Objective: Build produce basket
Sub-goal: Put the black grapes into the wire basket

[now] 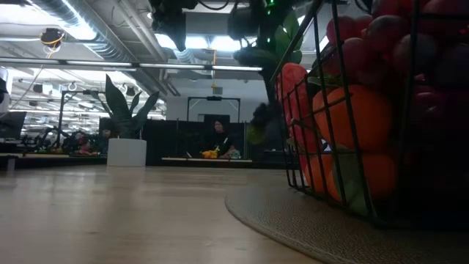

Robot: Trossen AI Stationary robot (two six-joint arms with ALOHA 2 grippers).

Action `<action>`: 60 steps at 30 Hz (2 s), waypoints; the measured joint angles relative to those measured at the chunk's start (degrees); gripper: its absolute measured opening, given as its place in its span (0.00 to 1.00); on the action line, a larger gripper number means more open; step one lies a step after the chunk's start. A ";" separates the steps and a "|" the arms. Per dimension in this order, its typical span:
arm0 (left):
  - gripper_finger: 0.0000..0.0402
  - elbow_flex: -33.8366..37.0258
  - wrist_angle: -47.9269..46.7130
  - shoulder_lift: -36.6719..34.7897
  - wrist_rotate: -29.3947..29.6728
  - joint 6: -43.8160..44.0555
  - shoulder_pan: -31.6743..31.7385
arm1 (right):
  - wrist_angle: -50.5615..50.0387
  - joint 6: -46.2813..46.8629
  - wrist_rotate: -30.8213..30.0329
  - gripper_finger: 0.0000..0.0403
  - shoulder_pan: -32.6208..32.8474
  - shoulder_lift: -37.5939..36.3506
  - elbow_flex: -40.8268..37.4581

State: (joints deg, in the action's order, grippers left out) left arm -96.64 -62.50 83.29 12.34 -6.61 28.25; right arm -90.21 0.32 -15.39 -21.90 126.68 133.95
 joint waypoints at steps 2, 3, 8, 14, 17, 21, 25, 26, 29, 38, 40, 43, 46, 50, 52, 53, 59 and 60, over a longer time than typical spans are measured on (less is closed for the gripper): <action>0.16 0.00 -0.02 0.00 0.02 -0.02 0.01 | 0.12 0.65 -0.03 0.00 0.86 -1.21 0.05; 0.16 0.00 0.00 0.00 0.04 -0.02 0.02 | 0.06 0.70 -0.02 0.00 1.21 -1.97 0.18; 0.16 0.00 0.00 0.00 0.02 -0.02 0.00 | 0.12 1.90 -0.48 0.00 3.42 -7.00 0.31; 0.16 0.00 0.05 0.00 0.02 -0.02 -0.56 | 0.30 2.37 -0.18 0.00 6.70 -14.84 -0.04; 0.16 0.00 0.05 -0.06 0.00 0.02 -1.60 | 0.33 2.51 1.42 0.00 8.30 -19.83 -2.55; 0.16 0.00 0.16 -0.95 0.00 0.36 -3.70 | 0.16 5.74 2.42 0.00 10.69 -28.53 -10.57; 0.16 0.04 0.18 -1.34 -0.05 1.60 -6.93 | 0.06 10.88 7.37 0.00 14.70 -37.00 -18.65; 0.16 0.02 0.23 -1.69 -0.05 1.85 -7.74 | 0.06 12.50 8.76 0.00 16.07 -38.95 -20.24; 0.16 -0.08 0.56 -2.11 0.07 2.38 -10.80 | 0.09 16.89 12.48 0.00 21.02 -43.81 -23.75; 0.16 0.00 2.81 -2.46 -0.13 7.99 -21.32 | 4.08 28.20 24.72 0.00 37.11 -51.56 -32.05; 0.16 0.00 2.89 -2.46 -1.87 7.98 -23.93 | 7.27 28.48 26.95 0.00 40.13 -52.22 -34.70; 0.16 0.00 5.27 -2.15 -6.66 7.98 -27.36 | 10.83 29.03 29.32 0.00 43.31 -52.37 -38.01; 0.16 0.00 9.01 -1.90 -9.82 8.00 -30.34 | 12.42 29.72 29.40 0.00 45.49 -52.11 -41.29; 0.16 0.00 12.31 -1.97 -10.34 8.07 -34.15 | 18.98 29.66 28.24 0.00 47.14 -52.07 -46.53; 0.16 0.00 12.66 -1.97 -10.30 8.09 -35.71 | 23.64 29.60 28.10 0.00 47.36 -52.07 -49.23; 0.16 0.00 12.66 -1.97 -10.26 8.15 -36.34 | 25.76 29.59 28.08 0.00 47.46 -52.07 -50.67; 0.16 0.00 12.45 -1.97 -10.10 9.59 -39.18 | 39.20 29.46 27.96 0.00 47.57 -52.05 -60.06; 0.16 0.00 12.40 -1.97 -10.10 9.77 -39.57 | 41.18 29.49 27.94 0.00 47.57 -52.03 -61.54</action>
State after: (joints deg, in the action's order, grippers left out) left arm -96.64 -50.10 81.32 2.24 3.16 -11.32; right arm -49.02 29.81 12.56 25.67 74.64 72.41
